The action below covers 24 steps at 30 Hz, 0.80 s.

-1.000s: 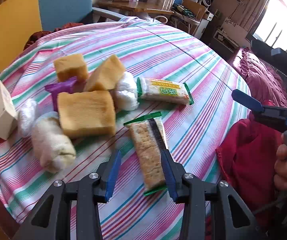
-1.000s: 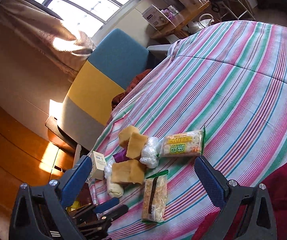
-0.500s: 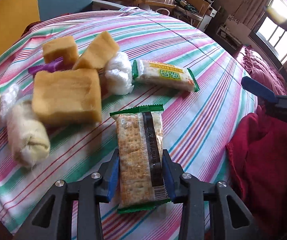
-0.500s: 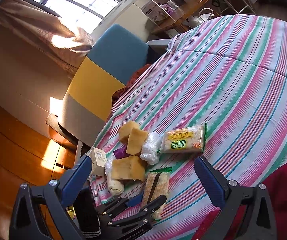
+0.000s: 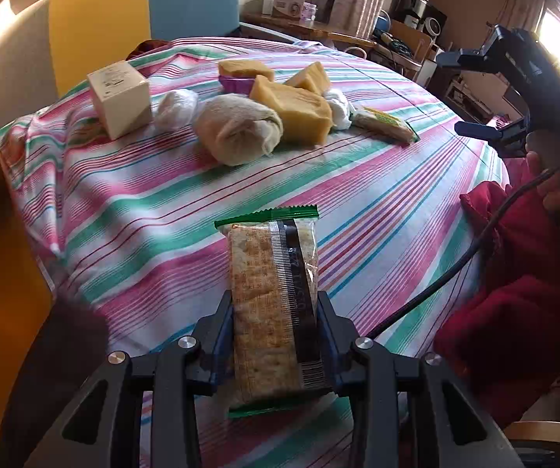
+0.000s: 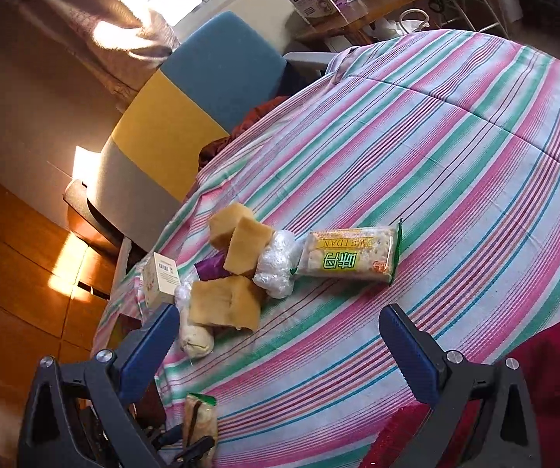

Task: Organize objects
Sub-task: 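Grasp the cracker packet with the left gripper and lift it, then hold the cracker packet in the left gripper while the right gripper grasps a yellow sponge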

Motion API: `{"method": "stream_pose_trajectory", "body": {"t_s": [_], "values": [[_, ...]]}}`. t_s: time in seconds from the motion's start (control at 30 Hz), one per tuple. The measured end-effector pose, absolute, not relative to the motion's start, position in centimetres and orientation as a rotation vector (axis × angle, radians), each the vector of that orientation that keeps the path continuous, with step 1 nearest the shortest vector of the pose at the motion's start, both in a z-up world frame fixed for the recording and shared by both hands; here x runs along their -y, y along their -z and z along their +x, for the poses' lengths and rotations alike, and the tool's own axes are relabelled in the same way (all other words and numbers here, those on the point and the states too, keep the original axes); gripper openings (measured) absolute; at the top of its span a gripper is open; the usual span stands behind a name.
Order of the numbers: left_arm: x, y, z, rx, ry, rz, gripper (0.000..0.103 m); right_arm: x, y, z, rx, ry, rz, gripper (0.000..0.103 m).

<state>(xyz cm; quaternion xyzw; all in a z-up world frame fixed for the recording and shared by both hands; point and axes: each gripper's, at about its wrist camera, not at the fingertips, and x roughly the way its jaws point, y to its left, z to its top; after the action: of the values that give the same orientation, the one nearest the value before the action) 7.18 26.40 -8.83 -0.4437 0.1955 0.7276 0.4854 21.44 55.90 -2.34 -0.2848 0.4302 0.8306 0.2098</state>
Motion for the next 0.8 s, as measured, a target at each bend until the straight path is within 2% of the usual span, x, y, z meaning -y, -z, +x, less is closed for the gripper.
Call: {"method": "stream_pose_trajectory", "body": {"t_s": [0.2,0.37,0.53,0.8], "values": [[-24.6,8.9,6.6,-0.421,-1.798,-1.066,0.038,-54.2,3.3,18.4,-1.05,-2.299,-1.013,0.103],[-24.6,9.2,6.6,-0.39,-1.795,-1.048,0.038,-50.7,4.5,14.9,-0.783,-2.315,-1.228,0.103],[-24.2,9.2,6.4,-0.363,-1.784,-1.05,0.038,-47.2,5.7,11.7,-0.462,-2.368,-1.425,0.103],[-24.1,9.3,6.1,-0.335,-1.772,-1.057,0.039,-44.6,4.1,5.8,0.157,-2.467,-1.528,0.098]]}}
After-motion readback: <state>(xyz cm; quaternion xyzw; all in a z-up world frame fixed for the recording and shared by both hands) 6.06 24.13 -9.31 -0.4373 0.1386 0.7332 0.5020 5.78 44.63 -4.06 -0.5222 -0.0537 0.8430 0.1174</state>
